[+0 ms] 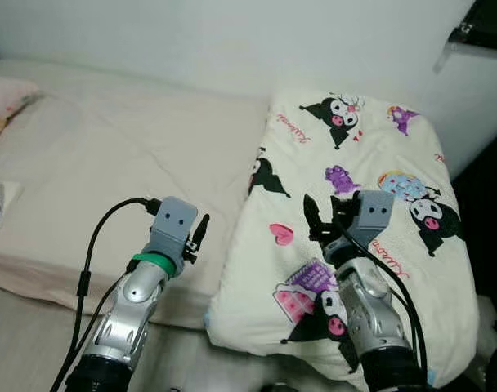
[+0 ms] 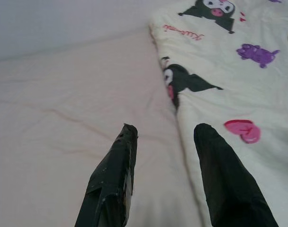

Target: Clean up the room

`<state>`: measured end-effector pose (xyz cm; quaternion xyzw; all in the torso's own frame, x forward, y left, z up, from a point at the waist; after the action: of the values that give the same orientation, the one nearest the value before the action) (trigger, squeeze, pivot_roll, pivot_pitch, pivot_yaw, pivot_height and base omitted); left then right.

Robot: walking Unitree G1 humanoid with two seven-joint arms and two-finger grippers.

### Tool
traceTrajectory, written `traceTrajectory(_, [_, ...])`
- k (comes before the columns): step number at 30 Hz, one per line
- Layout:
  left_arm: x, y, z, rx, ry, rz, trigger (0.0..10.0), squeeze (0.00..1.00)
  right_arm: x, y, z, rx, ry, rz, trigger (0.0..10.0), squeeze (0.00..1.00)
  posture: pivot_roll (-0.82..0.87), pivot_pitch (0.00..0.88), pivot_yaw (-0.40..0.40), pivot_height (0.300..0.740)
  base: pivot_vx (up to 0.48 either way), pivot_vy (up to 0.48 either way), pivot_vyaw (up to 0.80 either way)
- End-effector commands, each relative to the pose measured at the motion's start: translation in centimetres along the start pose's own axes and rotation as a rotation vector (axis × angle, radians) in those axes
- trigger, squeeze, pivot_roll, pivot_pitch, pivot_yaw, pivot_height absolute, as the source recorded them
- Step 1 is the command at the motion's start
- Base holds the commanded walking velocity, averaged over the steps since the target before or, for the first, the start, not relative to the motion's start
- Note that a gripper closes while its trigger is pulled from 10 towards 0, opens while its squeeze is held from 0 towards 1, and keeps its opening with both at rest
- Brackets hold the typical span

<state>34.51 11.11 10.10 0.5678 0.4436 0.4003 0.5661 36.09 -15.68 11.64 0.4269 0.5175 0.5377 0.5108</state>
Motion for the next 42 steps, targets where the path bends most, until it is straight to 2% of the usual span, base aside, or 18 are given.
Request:
traceTrajectory(1, [-0.2,-0.5,-0.2,0.010,-0.006,0.002,10.0,0.00,-0.2,-0.8,-0.5,0.022,-0.013,0.003,10.0,0.00,0.03,0.039,0.003,0.740,0.000,-0.480,0.00])
traceTrajectory(4, [-0.1,-0.6,-0.1,0.014,0.001,0.000,10.0,0.00,-0.1,-0.8,-0.5,0.024,-0.014,0.003,10.0,0.00,0.03,0.039,0.004,0.740,0.000,-0.305,0.00])
traceTrajectory(8, [1.1,-0.4,0.4,0.024,0.069,-0.026,10.0,0.00,-0.1,-0.7,-0.4,0.020,-0.015,0.006,10.0,0.00,0.03,0.039,0.005,0.740,0.000,0.000,0.00])
traceTrajectory(14, [1.7,-0.3,0.6,0.023,0.093,-0.034,10.0,0.00,-0.2,-0.8,-0.4,0.022,-0.018,0.008,10.0,0.00,0.03,0.037,0.009,0.740,0.000,0.000,0.00])
traceTrajectory(24, [1.6,-0.4,0.7,0.030,0.096,-0.028,10.0,0.00,-0.1,-0.9,-0.6,0.024,-0.017,0.012,10.0,0.00,0.03,0.038,0.009,0.740,0.000,0.000,0.00])
traceTrajectory(30, [1.2,-1.0,0.5,0.050,0.069,-0.035,10.0,0.00,0.5,-1.1,-0.7,0.028,-0.005,0.013,10.0,0.00,0.03,0.043,0.012,0.740,0.000,0.000,0.00])
traceTrajectory(35, [0.8,-2.5,-0.4,0.097,0.023,-0.081,10.0,0.00,1.4,-1.8,-1.0,0.045,0.035,-0.045,10.0,0.00,0.04,0.045,0.010,0.740,0.000,0.000,0.00])
traceTrajectory(38, [1.8,-4.3,-1.4,0.140,0.058,-0.083,10.0,0.00,0.9,-3.5,-1.6,0.108,0.028,-0.078,10.0,0.00,0.04,0.048,-0.004,0.740,0.000,0.000,0.00])
traceTrajectory(42, [1.3,-3.6,-1.4,0.112,0.037,-0.057,10.0,0.00,0.8,-3.8,-1.8,0.120,0.026,-0.077,10.0,0.00,0.05,0.053,-0.005,0.740,0.000,0.000,0.00])
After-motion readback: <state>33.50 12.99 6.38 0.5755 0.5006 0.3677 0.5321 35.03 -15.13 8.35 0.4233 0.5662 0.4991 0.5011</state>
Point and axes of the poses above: a point about 5 cm out from each wrist's last joint towards the gripper, its own z axis pointing out of the wrist towards the gripper, its own y axis along the axis of the wrist's last joint, x = y × z, the point moved 4 cm from there along z, pointing out of the wrist towards the gripper, and after that the axes turned 15 degrees about -z, right-handed, at the moved point
